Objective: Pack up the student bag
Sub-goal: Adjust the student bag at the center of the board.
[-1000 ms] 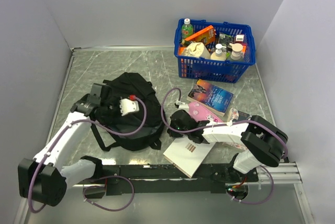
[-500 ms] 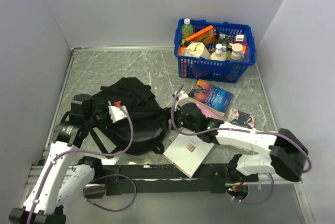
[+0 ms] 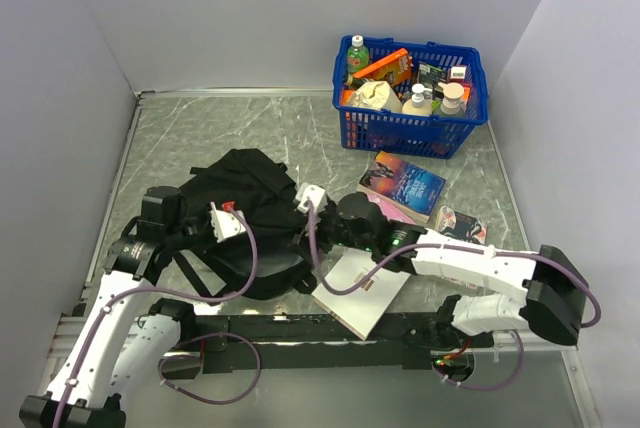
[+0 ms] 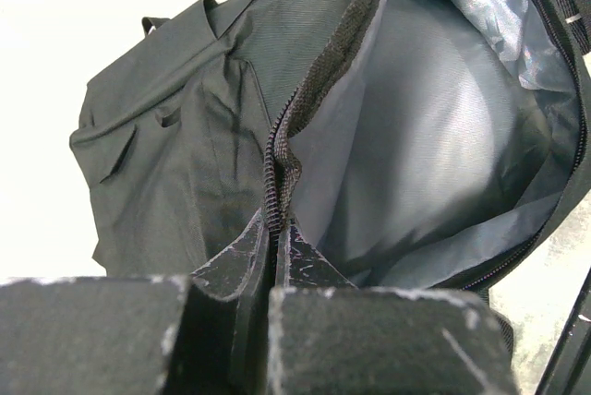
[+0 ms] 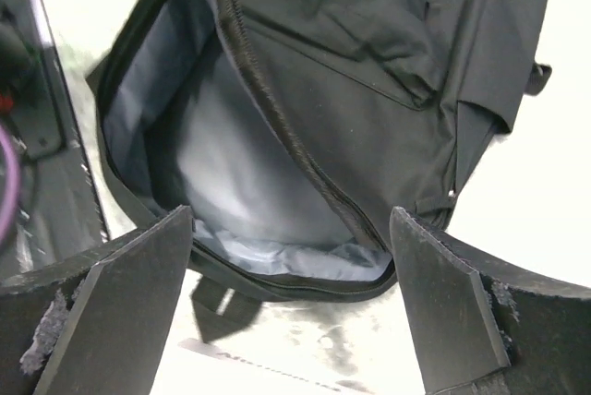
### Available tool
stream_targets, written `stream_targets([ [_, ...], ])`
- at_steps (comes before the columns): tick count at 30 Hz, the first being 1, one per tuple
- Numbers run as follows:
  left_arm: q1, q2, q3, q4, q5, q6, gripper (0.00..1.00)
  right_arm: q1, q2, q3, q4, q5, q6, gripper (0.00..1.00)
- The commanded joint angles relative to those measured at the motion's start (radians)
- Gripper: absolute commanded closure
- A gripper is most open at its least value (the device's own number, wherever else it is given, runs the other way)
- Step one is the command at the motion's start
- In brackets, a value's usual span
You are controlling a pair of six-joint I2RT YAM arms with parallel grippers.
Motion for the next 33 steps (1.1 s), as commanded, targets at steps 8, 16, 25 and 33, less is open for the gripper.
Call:
stream_targets([
  [8,0.001,-0.082,-0.017,-0.009,0.033,0.021,0.99,0.029,0.189,0.123,0.035,0.022,-0.218,0.17],
  [16,0.001,-0.125,-0.053,0.005,0.016,-0.006,0.99,0.029,0.283,0.247,-0.086,-0.058,-0.236,0.86],
  [25,0.001,-0.009,0.047,-0.089,0.165,-0.057,0.31,0.034,0.229,0.222,-0.002,-0.11,-0.144,1.0],
  [33,-0.032,-0.015,0.029,-0.043,0.211,-0.111,0.43,0.034,0.222,0.294,0.004,-0.136,-0.083,1.0],
])
